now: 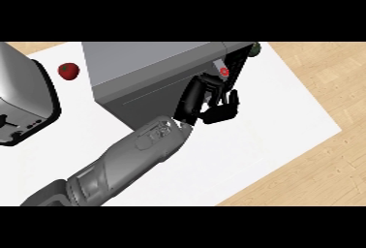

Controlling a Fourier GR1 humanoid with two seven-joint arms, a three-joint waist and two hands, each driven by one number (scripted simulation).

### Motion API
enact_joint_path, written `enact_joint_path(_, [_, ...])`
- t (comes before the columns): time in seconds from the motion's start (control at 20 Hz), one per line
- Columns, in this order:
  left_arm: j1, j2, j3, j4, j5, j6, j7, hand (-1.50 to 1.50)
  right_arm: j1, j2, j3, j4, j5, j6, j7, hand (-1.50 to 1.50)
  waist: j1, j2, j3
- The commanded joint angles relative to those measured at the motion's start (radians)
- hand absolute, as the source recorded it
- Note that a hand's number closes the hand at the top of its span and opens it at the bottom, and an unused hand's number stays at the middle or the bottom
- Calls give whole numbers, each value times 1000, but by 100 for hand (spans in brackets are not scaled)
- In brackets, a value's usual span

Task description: Pick up the milk, place it into the microwave and close the microwave

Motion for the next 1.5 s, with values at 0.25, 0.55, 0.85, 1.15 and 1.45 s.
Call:
enact_joint_path(0.25, [-107, -75, 1, 41, 19, -10, 10, 150, -26, -19, -14, 4, -53, 17, 18, -150, -30, 13, 3])
enact_joint_path(0.55, [-66, -78, 117, 152, 86, 160, 28, 150, -12, -25, -63, 2, -81, -3, 25, -150, 42, -6, 2])
enact_joint_path(0.85, [-56, -53, 85, 207, 101, 107, 8, 150, -11, -43, -130, -2, -107, -27, 35, -150, 81, -3, -1])
enact_joint_path(1.15, [-57, -15, 44, 242, 128, 20, 7, 150, 1, -51, -161, -10, -120, -36, 43, -150, 123, 8, -2])
enact_joint_path(1.45, [-53, 7, 38, 261, 159, -3, -21, -150, 31, -57, -192, -30, -137, -42, 58, -150, 153, 3, -3])
